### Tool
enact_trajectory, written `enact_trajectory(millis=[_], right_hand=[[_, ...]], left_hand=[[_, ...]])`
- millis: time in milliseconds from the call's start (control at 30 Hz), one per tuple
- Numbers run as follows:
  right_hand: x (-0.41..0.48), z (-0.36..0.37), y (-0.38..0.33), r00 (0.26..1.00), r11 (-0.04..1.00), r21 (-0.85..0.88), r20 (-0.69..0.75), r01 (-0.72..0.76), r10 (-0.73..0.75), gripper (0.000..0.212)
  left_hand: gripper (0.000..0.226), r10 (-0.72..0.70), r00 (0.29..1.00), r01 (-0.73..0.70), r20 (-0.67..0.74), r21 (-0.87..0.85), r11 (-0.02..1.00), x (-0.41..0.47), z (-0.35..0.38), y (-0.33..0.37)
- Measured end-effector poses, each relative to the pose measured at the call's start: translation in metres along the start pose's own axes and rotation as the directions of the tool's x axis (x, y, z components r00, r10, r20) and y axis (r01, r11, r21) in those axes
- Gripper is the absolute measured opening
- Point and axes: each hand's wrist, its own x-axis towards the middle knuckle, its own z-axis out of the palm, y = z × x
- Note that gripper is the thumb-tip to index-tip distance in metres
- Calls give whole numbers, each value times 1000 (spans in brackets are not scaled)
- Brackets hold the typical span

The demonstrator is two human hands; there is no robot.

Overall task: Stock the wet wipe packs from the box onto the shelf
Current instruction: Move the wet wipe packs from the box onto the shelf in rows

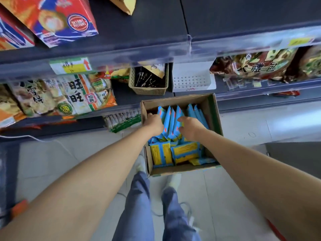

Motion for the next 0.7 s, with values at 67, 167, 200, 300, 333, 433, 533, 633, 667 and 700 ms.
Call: enact_trajectory(millis=[67,167,200,300,333,433,533,633,667,700], right_hand=[[17,11,2,1000,1000,-12,2,-9,9,47],[40,24,3,996,995,-98,84,-32,40,60],[45,25,5,993,994,-105,107,-36,47,64],[58,27,10,992,994,-105,114,-39,51,68],[62,28,11,993,994,-102,110,-40,51,67],[69,28,15,996,995,-93,85,-23,31,68],[69,23,17,994,993,-58,33,-101,103,58],[59,12,16,991,993,-1,-63,-120,119,38],[53,7,16,988,993,29,-100,-113,115,34],[45,0,17,984,993,58,-136,-107,114,28]], left_hand=[[35,-22,999,22,29,-24,999,13,8,-1],[18,-30,996,37,82,-91,995,27,18,-5],[14,-37,995,47,90,-113,992,31,21,-7],[23,-46,994,63,99,-173,983,42,28,-11],[27,-47,994,67,103,-194,979,46,30,-12],[26,-66,996,80,68,-234,969,49,33,-10],[28,-92,995,77,-49,-254,964,47,33,-7],[28,-106,986,69,-127,-271,960,36,25,0],[28,-98,985,57,-143,-267,962,31,20,2],[29,-84,985,43,-149,-262,964,24,14,4]])
